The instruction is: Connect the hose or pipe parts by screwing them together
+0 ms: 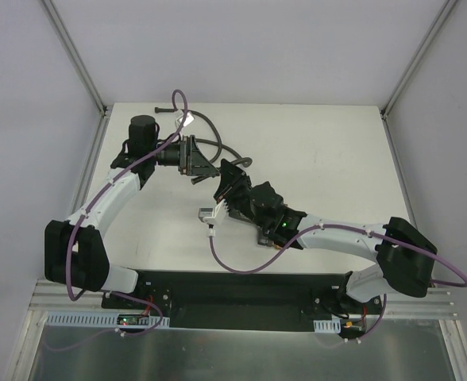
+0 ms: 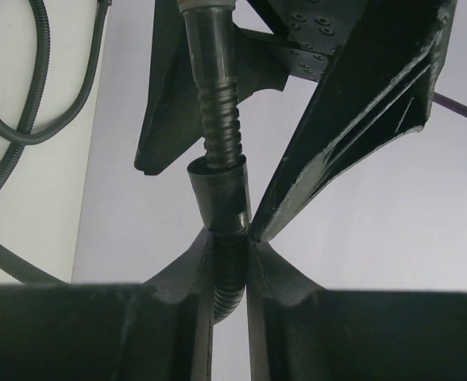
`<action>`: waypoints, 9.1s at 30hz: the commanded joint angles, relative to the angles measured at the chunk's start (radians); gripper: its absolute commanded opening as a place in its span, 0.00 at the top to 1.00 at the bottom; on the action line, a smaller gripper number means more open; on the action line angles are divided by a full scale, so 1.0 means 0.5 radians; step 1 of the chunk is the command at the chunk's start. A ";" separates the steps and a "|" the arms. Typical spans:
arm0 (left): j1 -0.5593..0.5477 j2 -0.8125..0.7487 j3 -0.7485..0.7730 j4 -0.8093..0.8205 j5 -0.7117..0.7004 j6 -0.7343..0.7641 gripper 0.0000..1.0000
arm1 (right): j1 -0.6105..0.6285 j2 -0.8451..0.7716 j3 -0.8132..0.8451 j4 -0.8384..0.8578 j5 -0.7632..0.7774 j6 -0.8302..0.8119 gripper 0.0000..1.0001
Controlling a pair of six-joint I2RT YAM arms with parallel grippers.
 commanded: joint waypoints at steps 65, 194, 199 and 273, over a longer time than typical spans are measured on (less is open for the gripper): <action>0.178 0.140 0.286 -1.034 -0.182 0.495 1.00 | -0.588 -0.169 0.265 -0.506 -1.737 2.137 0.33; 0.182 -0.059 -0.103 -0.175 -0.335 -0.060 1.00 | -0.640 0.079 0.266 -0.294 -1.458 2.309 0.99; 0.182 -0.059 -0.100 -0.175 -0.311 -0.057 1.00 | -0.643 0.067 0.189 -0.208 -1.492 2.333 0.88; 0.148 -0.072 -0.085 -0.159 -0.142 -0.106 1.00 | -0.652 0.374 0.443 0.047 -1.903 2.625 0.68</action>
